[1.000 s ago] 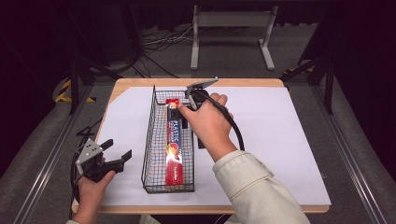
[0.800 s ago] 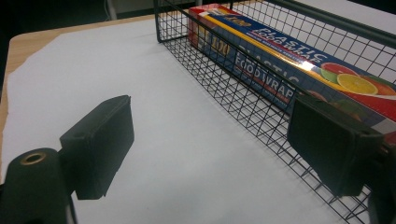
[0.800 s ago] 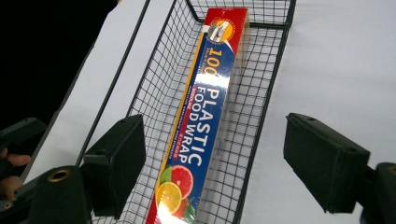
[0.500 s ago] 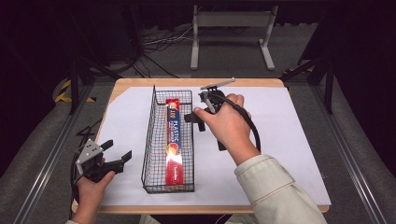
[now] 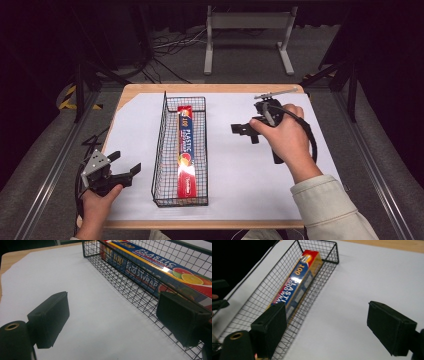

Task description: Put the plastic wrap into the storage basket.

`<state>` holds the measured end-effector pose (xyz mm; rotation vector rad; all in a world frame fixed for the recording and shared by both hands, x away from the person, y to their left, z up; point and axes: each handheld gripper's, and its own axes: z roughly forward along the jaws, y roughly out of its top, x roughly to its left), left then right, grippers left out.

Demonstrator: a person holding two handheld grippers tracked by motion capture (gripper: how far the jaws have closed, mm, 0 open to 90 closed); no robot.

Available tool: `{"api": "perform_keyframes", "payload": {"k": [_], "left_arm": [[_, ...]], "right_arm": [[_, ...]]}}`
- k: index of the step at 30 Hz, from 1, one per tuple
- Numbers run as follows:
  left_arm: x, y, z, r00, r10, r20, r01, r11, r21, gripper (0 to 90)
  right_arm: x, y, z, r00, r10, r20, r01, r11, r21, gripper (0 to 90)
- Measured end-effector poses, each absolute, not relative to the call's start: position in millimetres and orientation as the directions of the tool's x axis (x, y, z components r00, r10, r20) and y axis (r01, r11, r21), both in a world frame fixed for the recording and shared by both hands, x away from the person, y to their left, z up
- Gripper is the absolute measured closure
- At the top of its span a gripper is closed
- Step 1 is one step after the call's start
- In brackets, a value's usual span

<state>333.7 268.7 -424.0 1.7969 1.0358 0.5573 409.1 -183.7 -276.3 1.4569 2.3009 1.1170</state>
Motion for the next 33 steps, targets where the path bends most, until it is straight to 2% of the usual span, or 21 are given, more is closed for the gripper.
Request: {"api": "perform_keyframes", "payload": {"k": [6, 12, 15, 18, 22, 27, 33], "left_arm": [[335, 267, -425, 0.539, 0.840, -0.068, 0.410, -0.191, 0.892, 11.5], [335, 268, -425, 0.536, 0.841, -0.071, 0.417, -0.191, 0.889, 11.4], [336, 269, -426, 0.533, 0.843, -0.071, 0.419, -0.190, 0.888, 11.4], [336, 269, -426, 0.531, 0.844, -0.071, 0.421, -0.191, 0.887, 11.4], [335, 270, -426, 0.531, 0.844, -0.072, 0.422, -0.189, 0.887, 11.4], [334, 269, -425, 0.532, 0.844, -0.066, 0.418, -0.194, 0.888, 11.3], [335, 269, -426, 0.533, 0.844, -0.060, 0.416, -0.200, 0.887, 11.4]], "right_arm": [[403, -215, -276, -0.551, 0.817, 0.173, 0.644, 0.284, 0.710, 15.5], [400, -237, -278, -0.564, 0.816, 0.132, 0.591, 0.287, 0.754, 14.8], [399, -250, -282, -0.580, 0.803, 0.136, 0.565, 0.277, 0.777, 14.8], [397, -261, -288, -0.609, 0.788, 0.087, 0.532, 0.325, 0.782, 14.8], [395, -271, -296, -0.629, 0.773, 0.083, 0.516, 0.335, 0.788, 14.8], [392, -293, -316, -0.641, 0.765, 0.065, 0.447, 0.303, 0.842, 14.5], [387, -315, -346, -0.653, 0.755, 0.056, 0.437, 0.315, 0.843, 14.5]]}}
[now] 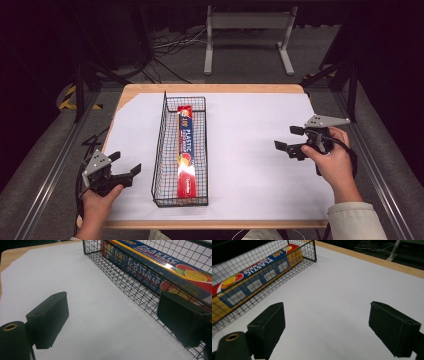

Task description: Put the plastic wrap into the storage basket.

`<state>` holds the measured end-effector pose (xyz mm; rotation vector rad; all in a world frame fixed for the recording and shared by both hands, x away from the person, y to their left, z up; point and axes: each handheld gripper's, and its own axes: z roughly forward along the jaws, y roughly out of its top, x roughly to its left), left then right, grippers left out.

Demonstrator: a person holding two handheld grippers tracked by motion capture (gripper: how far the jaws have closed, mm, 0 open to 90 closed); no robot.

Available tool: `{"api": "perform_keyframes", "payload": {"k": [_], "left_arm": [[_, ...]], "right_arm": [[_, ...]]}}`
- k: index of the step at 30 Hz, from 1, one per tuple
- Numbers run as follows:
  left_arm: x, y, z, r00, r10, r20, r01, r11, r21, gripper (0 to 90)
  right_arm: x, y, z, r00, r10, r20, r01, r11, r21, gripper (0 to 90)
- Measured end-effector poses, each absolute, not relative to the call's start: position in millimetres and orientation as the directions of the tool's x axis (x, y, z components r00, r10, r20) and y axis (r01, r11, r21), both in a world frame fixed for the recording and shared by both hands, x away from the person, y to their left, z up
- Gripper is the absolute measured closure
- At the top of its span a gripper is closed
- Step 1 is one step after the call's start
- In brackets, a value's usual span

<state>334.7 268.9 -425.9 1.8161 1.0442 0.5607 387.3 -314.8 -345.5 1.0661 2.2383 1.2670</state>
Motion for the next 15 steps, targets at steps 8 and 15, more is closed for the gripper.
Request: {"api": "perform_keyframes", "payload": {"k": [8, 15], "left_arm": [[334, 268, -426, 0.539, 0.841, -0.058, 0.413, -0.203, 0.888, 11.2], [334, 268, -427, 0.538, 0.842, -0.038, 0.411, -0.223, 0.884, 10.7]], "right_arm": [[374, -328, -380, -0.643, 0.766, 0.023, 0.397, 0.307, 0.865, 14.5], [368, -336, -413, -0.667, 0.745, -0.011, 0.379, 0.352, 0.856, 13.5]]}}
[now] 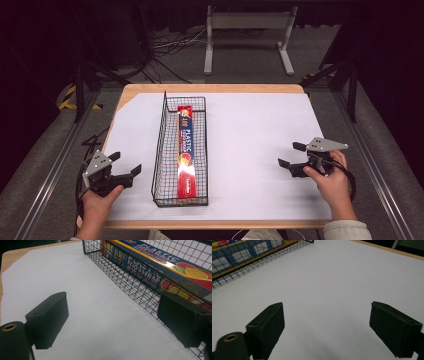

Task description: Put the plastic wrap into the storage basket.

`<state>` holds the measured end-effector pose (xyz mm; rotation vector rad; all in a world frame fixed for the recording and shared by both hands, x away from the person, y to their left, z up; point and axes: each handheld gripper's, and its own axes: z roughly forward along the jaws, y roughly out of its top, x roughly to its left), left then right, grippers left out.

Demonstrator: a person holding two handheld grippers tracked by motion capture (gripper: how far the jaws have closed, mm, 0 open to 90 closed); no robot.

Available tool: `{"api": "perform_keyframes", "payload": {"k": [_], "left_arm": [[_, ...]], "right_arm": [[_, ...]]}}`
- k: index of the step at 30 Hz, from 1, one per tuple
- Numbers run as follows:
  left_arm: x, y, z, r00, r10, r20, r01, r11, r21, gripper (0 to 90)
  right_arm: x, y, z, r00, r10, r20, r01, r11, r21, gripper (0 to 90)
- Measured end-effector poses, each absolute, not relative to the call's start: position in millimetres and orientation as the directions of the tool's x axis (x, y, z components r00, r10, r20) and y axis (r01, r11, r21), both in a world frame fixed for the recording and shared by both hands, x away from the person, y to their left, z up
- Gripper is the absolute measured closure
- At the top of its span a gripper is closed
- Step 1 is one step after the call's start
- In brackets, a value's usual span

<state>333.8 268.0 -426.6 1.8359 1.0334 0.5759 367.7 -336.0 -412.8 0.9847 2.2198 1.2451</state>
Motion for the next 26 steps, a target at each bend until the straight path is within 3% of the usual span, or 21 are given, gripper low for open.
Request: {"api": "perform_keyframes", "payload": {"k": [12, 17, 26], "left_arm": [[337, 264, -435, 0.560, 0.828, -0.024, 0.419, -0.258, 0.871, 10.5], [341, 265, -439, 0.565, 0.822, -0.074, 0.458, -0.238, 0.856, 9.8], [344, 262, -444, 0.563, 0.824, -0.061, 0.474, -0.261, 0.841, 9.4]], "right_arm": [[361, -337, -441, -0.649, 0.760, 0.013, 0.407, 0.334, 0.850, 13.5], [359, -335, -441, -0.640, 0.768, -0.013, 0.399, 0.347, 0.849, 13.5], [354, -336, -436, -0.624, 0.781, 0.012, 0.412, 0.317, 0.854, 11.5]]}}
